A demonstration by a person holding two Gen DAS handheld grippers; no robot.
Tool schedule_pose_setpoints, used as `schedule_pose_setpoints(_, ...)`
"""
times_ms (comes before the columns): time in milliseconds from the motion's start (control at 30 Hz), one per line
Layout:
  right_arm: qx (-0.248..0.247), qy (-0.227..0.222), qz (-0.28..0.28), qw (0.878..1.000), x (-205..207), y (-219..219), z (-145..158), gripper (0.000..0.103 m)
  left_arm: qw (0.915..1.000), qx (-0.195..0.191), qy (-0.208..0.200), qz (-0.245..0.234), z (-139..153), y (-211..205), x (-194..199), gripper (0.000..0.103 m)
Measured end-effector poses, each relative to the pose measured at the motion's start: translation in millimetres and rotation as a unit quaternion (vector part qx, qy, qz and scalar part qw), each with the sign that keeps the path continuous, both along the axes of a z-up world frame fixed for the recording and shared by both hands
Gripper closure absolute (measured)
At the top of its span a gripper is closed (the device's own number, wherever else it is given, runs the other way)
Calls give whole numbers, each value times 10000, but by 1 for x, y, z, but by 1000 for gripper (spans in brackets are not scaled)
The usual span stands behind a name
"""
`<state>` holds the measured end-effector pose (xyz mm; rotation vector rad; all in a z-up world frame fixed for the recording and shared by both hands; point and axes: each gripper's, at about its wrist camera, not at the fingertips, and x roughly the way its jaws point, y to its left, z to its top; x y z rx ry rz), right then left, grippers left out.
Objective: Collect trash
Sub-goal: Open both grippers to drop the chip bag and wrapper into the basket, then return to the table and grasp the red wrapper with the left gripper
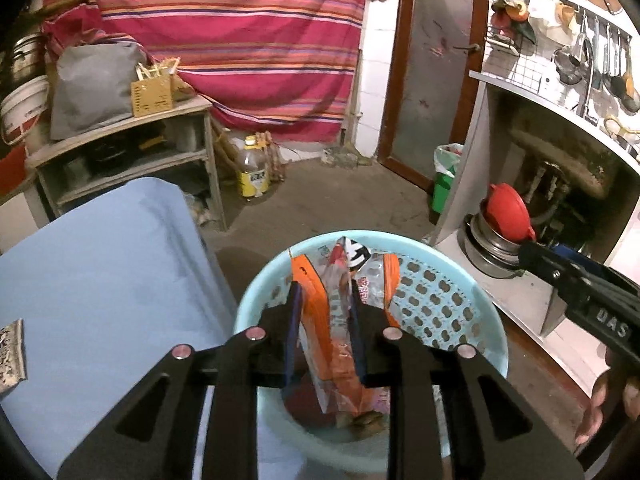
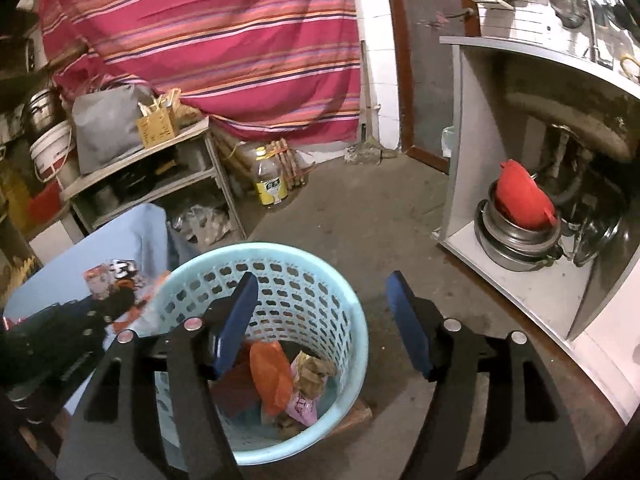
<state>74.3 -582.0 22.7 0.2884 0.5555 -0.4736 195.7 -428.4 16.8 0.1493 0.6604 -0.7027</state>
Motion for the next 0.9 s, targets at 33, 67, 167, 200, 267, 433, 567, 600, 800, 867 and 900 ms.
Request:
schedule_pose_setpoints(33,3,-9,-27,10000,-1,-2,0,35,9999,47,76,-49,-1,-5,2,67)
schedule_pose_setpoints(67,6,-12,-53,10000,-3,-3,0,34,9999,77,113,-55,-1,-8,4,50)
schedule_pose_setpoints(167,137,-62,-161,9998,-9,-10,0,34,9999,103,53,-66,0,-9,4,37)
schedule_pose_setpoints(200,169,-72,-182,9997,-9,-12,-1,34,9999,154,51,-61,-1,-9,4,37)
schedule_pose_setpoints(267,204,-83,-214,9995,-11,-14,0,32,9998,198,93,-31,-2,-3,5,37)
schedule_pose_setpoints(433,231,-102,-171,9995,-9,-13,0,23,9993,170,-80,317,5,42,8,24)
schedule_pose_setpoints(567,115,-105,32,9999,4,8,7,18,9976,249,-169,616,8,90,14,24)
schedule_pose_setpoints(600,85,-111,91,9999,10,16,8,16,9968,278,-223,711,11,106,15,24)
schedule_pose_setpoints(800,-59,-42,484,9988,39,66,6,7,9873,425,-697,1360,29,204,12,12)
schedule_pose_setpoints(867,-85,-18,590,9982,48,83,4,5,9833,455,-809,1567,33,239,13,12)
schedule_pose_setpoints(900,-76,-16,669,9977,53,93,2,5,9818,466,-819,1652,34,255,15,12)
